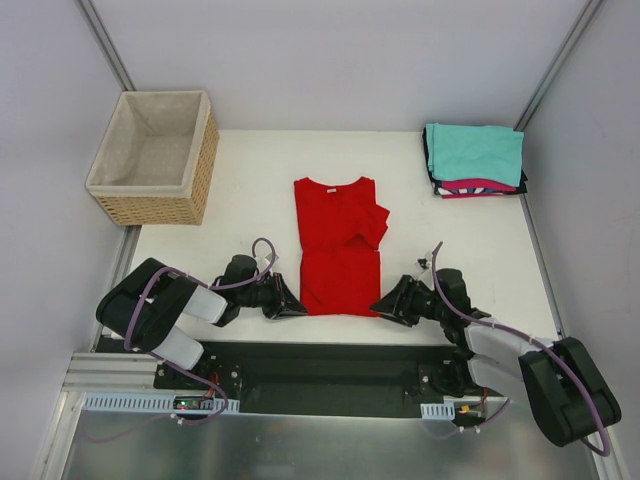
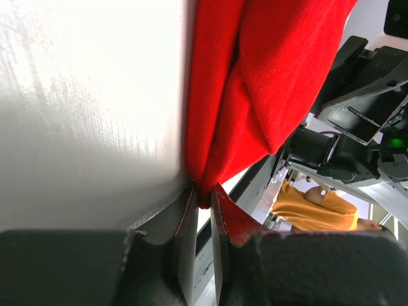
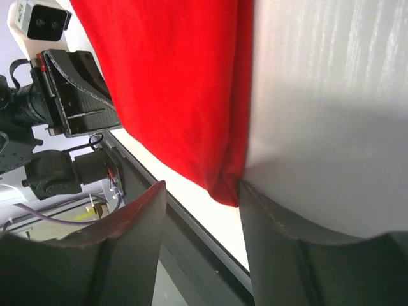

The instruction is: Fold and stack the t-shirts

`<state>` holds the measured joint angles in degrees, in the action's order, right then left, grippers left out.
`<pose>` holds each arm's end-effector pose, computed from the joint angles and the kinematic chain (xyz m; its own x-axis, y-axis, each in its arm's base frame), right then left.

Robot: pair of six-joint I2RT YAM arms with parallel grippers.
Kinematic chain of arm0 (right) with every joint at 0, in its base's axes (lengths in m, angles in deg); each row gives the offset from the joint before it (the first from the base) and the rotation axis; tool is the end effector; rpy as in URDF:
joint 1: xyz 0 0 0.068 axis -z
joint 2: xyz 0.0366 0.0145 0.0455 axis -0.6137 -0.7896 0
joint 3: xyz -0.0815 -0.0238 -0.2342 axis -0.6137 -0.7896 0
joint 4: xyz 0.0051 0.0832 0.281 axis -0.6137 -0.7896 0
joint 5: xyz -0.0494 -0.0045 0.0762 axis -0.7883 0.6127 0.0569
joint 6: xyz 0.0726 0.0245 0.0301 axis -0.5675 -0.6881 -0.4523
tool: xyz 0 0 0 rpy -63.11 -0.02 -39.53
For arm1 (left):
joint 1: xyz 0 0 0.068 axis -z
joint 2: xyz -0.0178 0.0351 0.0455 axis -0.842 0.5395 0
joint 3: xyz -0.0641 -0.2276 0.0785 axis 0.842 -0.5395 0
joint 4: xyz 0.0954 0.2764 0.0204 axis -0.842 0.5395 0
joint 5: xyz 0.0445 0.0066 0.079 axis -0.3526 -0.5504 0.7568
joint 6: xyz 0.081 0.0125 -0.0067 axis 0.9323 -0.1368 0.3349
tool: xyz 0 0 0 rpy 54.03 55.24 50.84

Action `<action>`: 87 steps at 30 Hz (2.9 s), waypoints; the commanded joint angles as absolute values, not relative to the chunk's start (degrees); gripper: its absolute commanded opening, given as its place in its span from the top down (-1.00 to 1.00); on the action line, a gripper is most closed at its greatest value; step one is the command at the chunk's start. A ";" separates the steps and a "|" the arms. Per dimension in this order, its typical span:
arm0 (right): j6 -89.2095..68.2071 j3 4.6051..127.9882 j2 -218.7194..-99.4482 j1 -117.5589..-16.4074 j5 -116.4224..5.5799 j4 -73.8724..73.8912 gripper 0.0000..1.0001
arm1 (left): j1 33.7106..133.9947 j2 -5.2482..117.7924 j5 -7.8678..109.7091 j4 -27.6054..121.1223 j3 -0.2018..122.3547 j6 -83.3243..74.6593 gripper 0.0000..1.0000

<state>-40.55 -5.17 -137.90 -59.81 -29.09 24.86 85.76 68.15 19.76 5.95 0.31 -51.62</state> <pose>0.1892 0.1195 0.0546 -0.8387 0.1983 -0.5073 -0.3112 0.5899 0.7451 0.1922 -0.1557 0.0268 -0.9632 -0.2308 -0.1380 0.0226 0.4418 -0.8968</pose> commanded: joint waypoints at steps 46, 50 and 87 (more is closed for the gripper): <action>-34.28 6.39 -137.78 -63.52 -37.13 9.32 0.99 | 83.46 53.74 23.66 29.06 9.62 -40.40 1.00; -31.99 10.96 -137.41 -63.78 -38.54 5.18 0.99 | 83.28 51.97 24.90 35.41 15.09 -36.62 1.00; -26.27 50.77 -163.07 -56.23 -35.29 -1.77 0.99 | 77.31 74.56 22.79 42.18 53.77 -37.05 1.00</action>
<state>-27.15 45.38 -160.35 -57.74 -37.39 -0.76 77.91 73.51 24.51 41.53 50.73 -37.92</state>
